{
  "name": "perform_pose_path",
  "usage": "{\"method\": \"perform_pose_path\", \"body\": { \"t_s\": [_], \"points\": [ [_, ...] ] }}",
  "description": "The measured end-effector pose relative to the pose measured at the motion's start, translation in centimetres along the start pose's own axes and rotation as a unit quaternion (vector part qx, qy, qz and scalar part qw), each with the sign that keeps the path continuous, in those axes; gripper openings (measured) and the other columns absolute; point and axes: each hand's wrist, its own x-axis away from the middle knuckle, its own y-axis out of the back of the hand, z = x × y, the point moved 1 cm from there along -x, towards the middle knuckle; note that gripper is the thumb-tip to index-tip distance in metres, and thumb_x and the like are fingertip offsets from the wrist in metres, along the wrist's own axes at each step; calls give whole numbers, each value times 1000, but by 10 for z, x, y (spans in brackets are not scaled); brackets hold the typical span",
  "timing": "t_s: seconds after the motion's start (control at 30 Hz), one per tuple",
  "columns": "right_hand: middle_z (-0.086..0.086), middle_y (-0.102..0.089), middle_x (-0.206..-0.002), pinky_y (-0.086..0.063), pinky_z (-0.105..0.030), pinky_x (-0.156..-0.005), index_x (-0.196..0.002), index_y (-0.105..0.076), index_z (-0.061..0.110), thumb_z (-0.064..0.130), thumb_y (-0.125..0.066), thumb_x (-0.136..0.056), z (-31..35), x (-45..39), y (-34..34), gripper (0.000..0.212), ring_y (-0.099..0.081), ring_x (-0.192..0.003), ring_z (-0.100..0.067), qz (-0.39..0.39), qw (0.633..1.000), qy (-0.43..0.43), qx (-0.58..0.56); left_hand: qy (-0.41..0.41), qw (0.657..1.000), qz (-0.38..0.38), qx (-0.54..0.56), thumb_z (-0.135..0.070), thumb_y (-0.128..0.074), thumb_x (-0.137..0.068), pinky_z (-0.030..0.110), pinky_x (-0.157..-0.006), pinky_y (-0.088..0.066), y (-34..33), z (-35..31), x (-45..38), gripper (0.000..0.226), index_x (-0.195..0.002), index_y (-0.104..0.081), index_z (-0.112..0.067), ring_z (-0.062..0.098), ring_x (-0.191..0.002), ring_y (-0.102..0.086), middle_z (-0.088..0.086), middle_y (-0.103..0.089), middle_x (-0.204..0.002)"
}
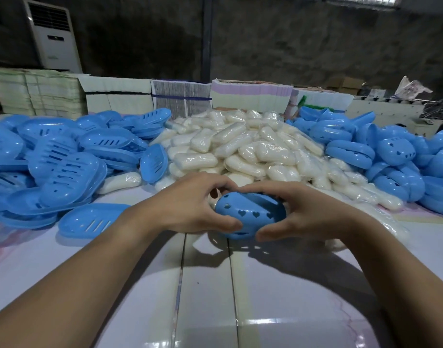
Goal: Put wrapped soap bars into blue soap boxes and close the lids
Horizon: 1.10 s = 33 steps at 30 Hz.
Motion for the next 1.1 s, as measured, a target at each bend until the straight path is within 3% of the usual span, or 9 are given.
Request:
{"method": "perform_pose_path", "body": {
  "t_s": [0.27,0.4,0.63,0.9,1.1],
  "points": [
    [21,-54,-130,-49,-32,-100,-135,-53,41,25,-86,-71,2,4,3,74,-51,-120,-3,30,998,-22,60,21,999,32,-3,-54,-78,-64,36,-86,-53,1,-2,-1,45,-105,-70,-38,4,-93,-58,-17,-65,-97],
    [20,-57,-123,-51,-26,-94,-131,-58,39,27,-88,-67,9,3,-2,72,-55,-113,-1,14,999,-13,46,28,998,62,-2,-48,-87,-66,29,-79,-55,3,-1,2,44,-105,-67,-41,-1,-91,-60,-22,-65,-99],
    [27,-54,-120,-48,-16,-89,-126,-57,47,29,-88,-69,12,-1,-10,68,-54,-110,6,0,1000,-11,17,23,995,96,-18,-31,-94,-61,35,-79,-57,2,-2,4,55,-107,-63,-35,4,-87,-65,-14,-67,-99],
    [17,-55,-122,-47,-32,-97,-131,-53,37,37,-86,-69,18,-3,-19,71,-52,-112,-2,-6,996,-13,86,16,995,92,-23,-35,-94,-61,32,-78,-57,1,-3,5,58,-107,-60,-38,0,-88,-64,-17,-66,-99],
    [16,-52,-126,-46,-31,-98,-139,-47,37,36,-86,-69,20,-1,-17,80,-51,-113,-4,28,990,-3,136,-2,994,104,-17,-47,-83,-62,28,-85,-52,3,-1,5,52,-110,-67,-39,0,-97,-59,-18,-57,-108]
  ]
}}
